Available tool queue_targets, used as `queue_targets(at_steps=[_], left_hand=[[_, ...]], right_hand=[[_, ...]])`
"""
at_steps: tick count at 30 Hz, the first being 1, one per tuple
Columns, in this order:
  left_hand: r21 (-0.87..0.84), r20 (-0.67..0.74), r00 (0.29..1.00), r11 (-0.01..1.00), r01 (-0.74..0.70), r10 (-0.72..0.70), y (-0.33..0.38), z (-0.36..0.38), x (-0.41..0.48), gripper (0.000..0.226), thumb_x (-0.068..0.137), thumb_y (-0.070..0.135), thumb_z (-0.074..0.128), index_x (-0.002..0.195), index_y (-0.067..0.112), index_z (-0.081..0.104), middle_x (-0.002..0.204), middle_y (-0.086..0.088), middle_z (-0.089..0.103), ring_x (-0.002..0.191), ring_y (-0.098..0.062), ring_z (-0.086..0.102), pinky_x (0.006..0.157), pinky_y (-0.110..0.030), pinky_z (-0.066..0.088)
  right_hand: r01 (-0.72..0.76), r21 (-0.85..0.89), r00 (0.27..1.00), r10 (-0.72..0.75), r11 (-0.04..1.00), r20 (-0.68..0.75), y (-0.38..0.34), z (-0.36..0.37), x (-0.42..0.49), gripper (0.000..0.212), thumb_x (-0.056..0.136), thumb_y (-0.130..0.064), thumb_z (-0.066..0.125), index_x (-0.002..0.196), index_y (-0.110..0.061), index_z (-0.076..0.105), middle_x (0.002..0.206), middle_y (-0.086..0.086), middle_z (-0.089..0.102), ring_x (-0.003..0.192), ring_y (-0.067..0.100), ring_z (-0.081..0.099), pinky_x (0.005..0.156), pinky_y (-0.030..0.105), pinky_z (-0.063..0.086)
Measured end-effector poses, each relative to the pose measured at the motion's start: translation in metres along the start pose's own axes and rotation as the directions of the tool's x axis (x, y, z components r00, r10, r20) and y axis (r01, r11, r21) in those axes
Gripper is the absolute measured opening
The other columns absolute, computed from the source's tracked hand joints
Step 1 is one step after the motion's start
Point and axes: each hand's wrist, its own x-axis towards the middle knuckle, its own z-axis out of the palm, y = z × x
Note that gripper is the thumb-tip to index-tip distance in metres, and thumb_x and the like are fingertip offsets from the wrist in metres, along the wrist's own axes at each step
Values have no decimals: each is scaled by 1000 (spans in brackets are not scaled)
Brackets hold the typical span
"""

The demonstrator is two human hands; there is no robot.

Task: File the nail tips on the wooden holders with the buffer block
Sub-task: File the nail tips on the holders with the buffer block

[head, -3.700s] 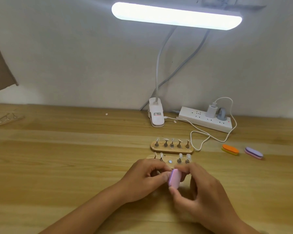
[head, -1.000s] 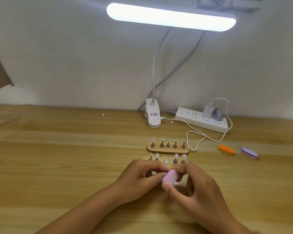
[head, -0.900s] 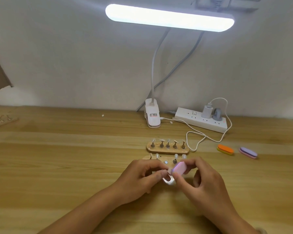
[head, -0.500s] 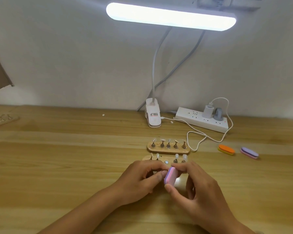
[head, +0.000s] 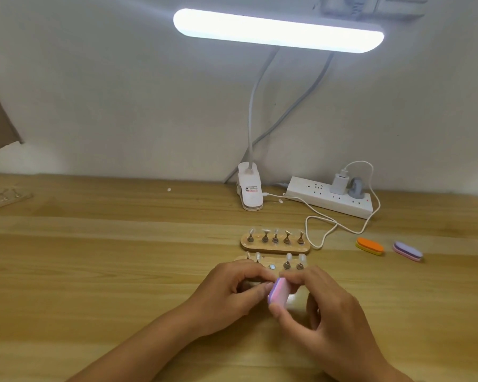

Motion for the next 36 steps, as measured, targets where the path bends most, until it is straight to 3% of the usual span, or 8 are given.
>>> queue_targets(at_steps=[5,8,14,17,21,26,29,36], left_hand=[[6,-22,1000,1000,-5,5,0,-1,2,11,91,13,70,96,20,78,80,18,64,63,3,53,60,-15,38],[5,-22,1000,1000,-10,10,0,-1,2,13,90,10,71,99,15,78,78,23,64,71,5,54,66,-13,37],[10,-26,1000,1000,-17,17,1,-2,2,12,90,10,72,99,13,79,75,27,63,70,6,53,64,-11,35],[18,-24,1000,1000,-20,20,1,-1,2,16,89,9,71,102,13,79,77,26,64,72,6,54,65,-11,35],[-7,-23,999,1000,-27,27,2,-1,2,12,91,10,71,100,12,79,73,28,64,63,8,54,59,-7,36],[-55,-13,1000,998,2,-3,3,-2,1,15,93,14,68,101,20,79,85,9,73,67,-6,56,54,-20,43],[-74,-7,1000,997,4,-5,3,-2,0,13,94,21,67,101,20,78,86,-1,73,60,-11,54,50,-24,43],[-87,41,999,996,11,-8,4,-1,-1,19,98,27,59,104,19,75,93,8,75,54,-20,58,53,-24,47]], right_hand=[[-83,17,995,84,996,-54,5,-3,3,36,73,-63,65,95,-33,63,86,-20,58,61,0,51,53,17,37],[6,-79,1000,-7,997,-12,-1,1,1,34,73,-58,64,96,-33,62,84,-20,55,57,-9,44,49,12,33],[-89,-7,994,89,996,-61,5,-2,3,39,70,-66,57,91,-34,59,84,-19,56,60,4,50,51,18,36],[-22,-59,1000,21,998,-21,1,2,0,33,72,-61,63,90,-34,57,82,-19,54,57,1,48,49,14,34],[-126,23,987,128,992,-98,8,-1,4,30,72,-54,74,86,-34,58,83,-17,58,60,7,51,53,16,35],[-28,-21,999,27,999,-42,1,2,-1,33,70,-58,65,91,-33,59,83,-19,55,54,1,46,47,16,36],[-125,33,988,127,992,-91,8,1,3,37,69,-66,59,89,-35,58,83,-19,57,60,6,51,52,16,36],[-99,69,981,109,993,-163,8,1,1,34,70,-57,61,97,-35,60,88,-18,59,49,10,48,49,14,36]])
